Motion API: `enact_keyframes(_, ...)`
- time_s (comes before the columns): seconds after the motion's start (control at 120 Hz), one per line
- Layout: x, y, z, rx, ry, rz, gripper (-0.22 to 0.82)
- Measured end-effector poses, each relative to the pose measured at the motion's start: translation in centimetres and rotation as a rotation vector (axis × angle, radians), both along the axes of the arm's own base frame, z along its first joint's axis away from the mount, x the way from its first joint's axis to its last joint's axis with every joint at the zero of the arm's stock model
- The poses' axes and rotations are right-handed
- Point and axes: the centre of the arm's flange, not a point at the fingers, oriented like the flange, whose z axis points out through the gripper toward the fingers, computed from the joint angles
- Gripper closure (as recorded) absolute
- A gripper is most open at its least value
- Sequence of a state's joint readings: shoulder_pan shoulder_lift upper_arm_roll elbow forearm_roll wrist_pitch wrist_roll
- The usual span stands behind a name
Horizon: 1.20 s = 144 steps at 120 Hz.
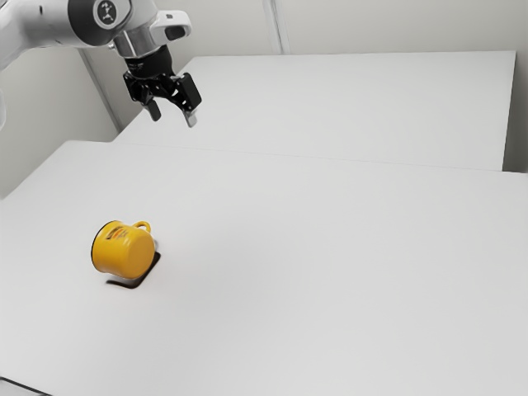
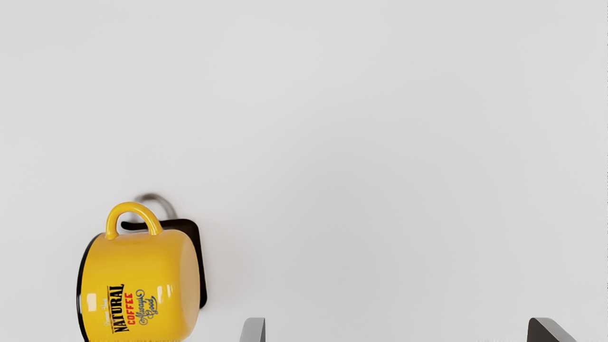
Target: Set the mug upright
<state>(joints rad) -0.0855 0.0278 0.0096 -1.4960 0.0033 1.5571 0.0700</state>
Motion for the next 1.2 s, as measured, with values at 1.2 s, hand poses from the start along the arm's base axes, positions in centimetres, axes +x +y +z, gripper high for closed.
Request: enact_keyframes(1.2,-4.9,11.8,-11.3,-0.204,0.123,0.176,0.0)
